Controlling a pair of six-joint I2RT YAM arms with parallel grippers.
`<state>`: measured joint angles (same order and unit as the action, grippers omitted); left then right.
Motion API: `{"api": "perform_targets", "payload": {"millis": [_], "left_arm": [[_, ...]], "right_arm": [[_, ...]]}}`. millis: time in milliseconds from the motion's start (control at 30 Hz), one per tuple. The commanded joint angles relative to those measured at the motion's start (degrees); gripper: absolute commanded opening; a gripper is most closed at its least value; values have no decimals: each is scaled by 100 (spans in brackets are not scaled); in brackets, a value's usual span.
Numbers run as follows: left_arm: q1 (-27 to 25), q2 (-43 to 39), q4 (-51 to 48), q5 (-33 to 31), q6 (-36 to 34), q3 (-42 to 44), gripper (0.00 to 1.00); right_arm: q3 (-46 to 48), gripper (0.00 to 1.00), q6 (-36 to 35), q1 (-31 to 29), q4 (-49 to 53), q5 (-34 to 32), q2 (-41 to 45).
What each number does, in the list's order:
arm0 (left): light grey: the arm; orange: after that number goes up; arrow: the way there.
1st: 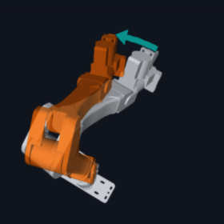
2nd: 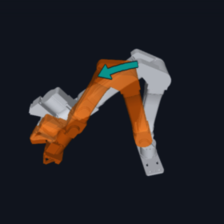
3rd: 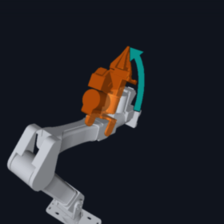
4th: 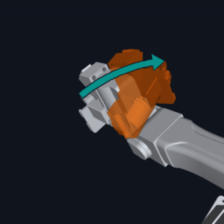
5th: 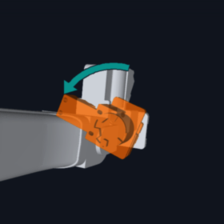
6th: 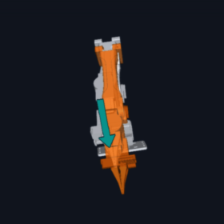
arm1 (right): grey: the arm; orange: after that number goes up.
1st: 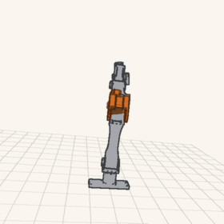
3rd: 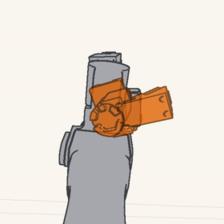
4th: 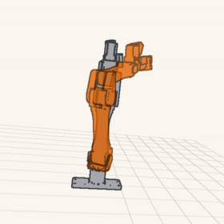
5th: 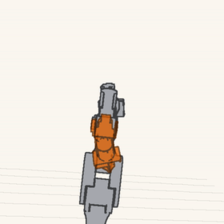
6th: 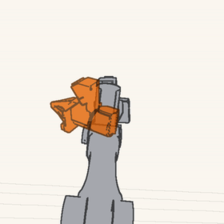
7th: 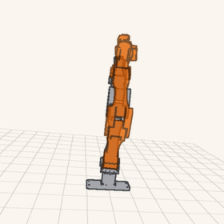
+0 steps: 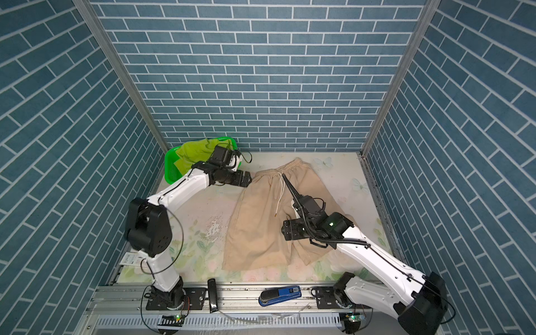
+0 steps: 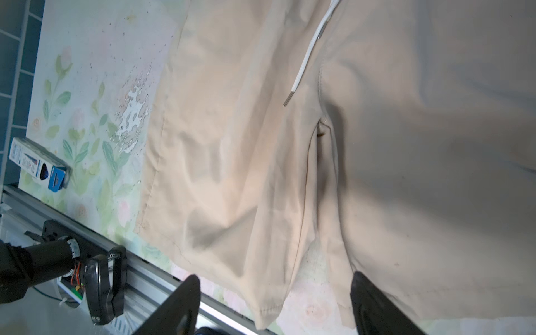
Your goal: Fold and stack the shorts
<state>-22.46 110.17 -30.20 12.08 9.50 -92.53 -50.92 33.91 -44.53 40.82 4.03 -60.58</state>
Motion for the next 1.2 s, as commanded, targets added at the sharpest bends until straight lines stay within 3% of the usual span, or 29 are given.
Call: {"api": "perform_targets", "payload": {"millis": [0,267,567,667,733,900,1000,1167], "left_arm": [[40,825,-70,213,-95,-653,100],[40,2226,-278,446,-203,-2120,100],[38,2924,-251,571,-54,-2627,100],[33,3095,-231,670,-32,-2761,94],[36,3211,-237,775,-27,-2883,83],[40,3446,-343,832,-9,-3240,26],[40,3481,-510,720,-59,-3503,1],[45,3263,-1108,26,-99,-3896,0]], "right_arm": [[181,81,-182,234,-595,71,6],[491,79,-192,750,-1033,499,151],[626,75,-104,823,-1449,573,-18],[653,73,-78,854,-1469,522,6],[661,73,-60,889,-1440,517,33],[731,69,23,946,-1353,383,196],[826,65,79,996,-1277,266,326],[749,61,-35,1505,-773,-122,72]]}}
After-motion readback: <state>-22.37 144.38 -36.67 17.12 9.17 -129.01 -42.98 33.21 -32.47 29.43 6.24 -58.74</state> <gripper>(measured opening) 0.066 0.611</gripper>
